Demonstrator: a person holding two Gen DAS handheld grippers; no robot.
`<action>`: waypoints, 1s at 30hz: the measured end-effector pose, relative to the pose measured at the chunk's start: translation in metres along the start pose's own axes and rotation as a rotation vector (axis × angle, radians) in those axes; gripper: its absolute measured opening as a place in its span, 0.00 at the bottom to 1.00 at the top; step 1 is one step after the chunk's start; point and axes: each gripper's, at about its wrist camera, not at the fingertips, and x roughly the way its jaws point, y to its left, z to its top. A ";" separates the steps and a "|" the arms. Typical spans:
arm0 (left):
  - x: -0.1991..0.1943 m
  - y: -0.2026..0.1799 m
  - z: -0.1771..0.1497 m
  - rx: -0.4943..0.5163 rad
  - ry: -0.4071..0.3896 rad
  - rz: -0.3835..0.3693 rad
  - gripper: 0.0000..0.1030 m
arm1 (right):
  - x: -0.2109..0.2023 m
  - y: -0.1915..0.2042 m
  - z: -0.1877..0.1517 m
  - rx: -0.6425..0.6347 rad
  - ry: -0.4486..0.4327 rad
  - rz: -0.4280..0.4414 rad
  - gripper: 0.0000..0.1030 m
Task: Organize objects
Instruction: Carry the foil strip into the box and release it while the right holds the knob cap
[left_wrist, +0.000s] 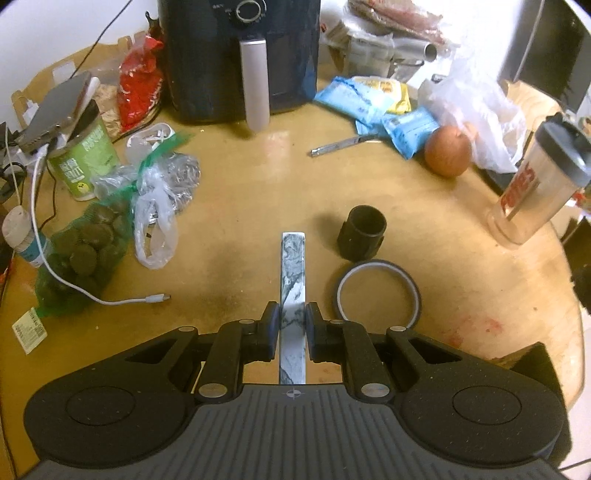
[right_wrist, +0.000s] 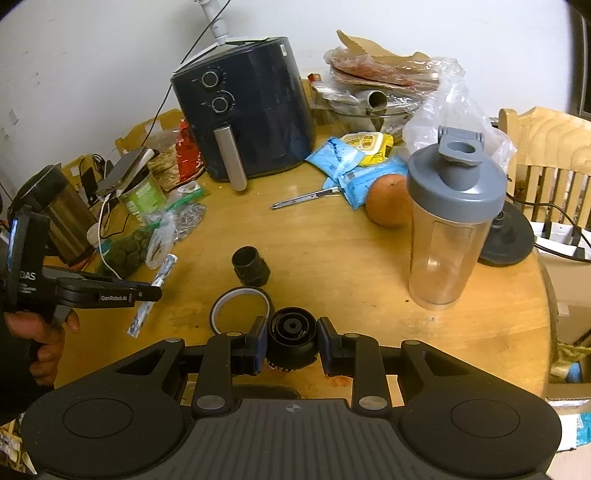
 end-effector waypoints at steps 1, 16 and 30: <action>-0.003 0.000 0.000 -0.005 -0.004 -0.001 0.15 | 0.000 0.000 0.000 -0.003 0.000 0.003 0.30; -0.062 -0.005 -0.007 -0.108 -0.094 -0.115 0.15 | -0.006 0.001 -0.003 -0.035 -0.007 0.053 0.30; -0.079 -0.026 -0.049 -0.194 -0.037 -0.174 0.15 | -0.014 -0.001 -0.010 -0.058 -0.007 0.097 0.30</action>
